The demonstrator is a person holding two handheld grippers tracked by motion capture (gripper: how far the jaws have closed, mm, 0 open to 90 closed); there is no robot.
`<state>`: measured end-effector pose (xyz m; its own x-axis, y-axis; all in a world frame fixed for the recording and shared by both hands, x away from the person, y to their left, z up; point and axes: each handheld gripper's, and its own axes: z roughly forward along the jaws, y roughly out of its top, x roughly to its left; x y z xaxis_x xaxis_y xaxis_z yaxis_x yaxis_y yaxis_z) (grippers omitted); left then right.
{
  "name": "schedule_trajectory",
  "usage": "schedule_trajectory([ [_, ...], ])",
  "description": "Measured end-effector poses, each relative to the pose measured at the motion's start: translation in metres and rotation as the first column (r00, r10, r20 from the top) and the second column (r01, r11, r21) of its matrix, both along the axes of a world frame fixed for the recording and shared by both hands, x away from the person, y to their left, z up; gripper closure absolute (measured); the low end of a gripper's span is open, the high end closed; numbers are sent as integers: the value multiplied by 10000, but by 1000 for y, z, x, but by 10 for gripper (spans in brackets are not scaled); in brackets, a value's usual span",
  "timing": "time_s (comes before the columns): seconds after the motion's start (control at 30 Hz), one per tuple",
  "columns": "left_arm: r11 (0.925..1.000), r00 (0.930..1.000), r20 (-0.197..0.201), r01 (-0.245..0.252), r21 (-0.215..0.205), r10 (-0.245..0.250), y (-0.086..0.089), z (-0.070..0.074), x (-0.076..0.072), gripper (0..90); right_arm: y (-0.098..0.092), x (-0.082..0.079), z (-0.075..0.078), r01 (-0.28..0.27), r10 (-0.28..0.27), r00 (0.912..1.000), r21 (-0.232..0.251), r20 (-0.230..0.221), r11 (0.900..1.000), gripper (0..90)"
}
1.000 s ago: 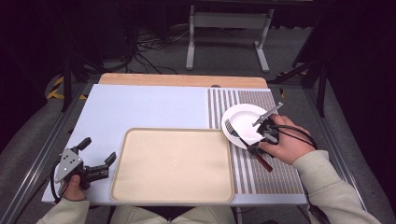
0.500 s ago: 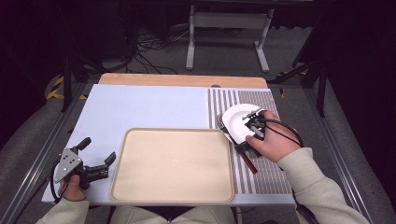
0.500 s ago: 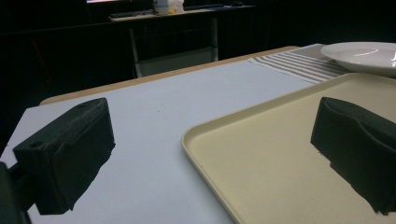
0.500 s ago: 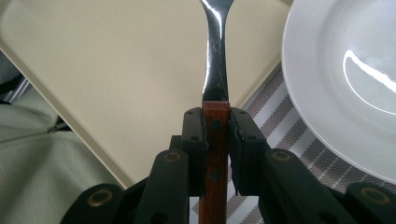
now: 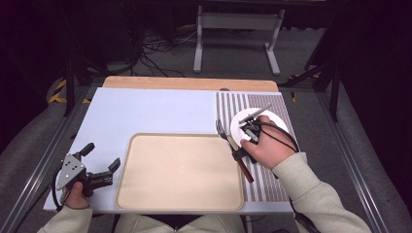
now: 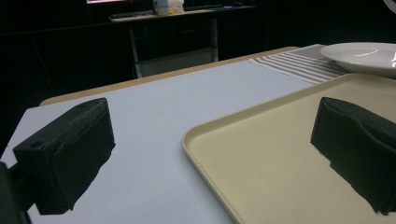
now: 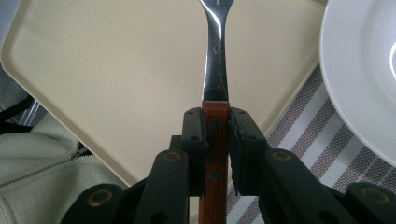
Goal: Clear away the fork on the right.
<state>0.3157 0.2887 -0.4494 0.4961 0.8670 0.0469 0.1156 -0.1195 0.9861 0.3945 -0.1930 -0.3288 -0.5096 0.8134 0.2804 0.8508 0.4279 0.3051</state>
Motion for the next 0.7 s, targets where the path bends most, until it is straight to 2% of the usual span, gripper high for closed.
schedule_trajectory([
  [0.3,10000,10000,1,14,-20,-14,0,0,0,1,18,1,-4,296,-299,9990,-90,-339,9995,773],
  [0.5,10000,10000,5,11,-37,-11,0,0,0,1,29,3,-16,998,-1044,9913,-595,-808,9932,773],
  [0.7,10000,10000,29,4,-72,-4,1,0,0,1,35,7,-25,1063,-1140,9888,-808,-967,9910,773],
])
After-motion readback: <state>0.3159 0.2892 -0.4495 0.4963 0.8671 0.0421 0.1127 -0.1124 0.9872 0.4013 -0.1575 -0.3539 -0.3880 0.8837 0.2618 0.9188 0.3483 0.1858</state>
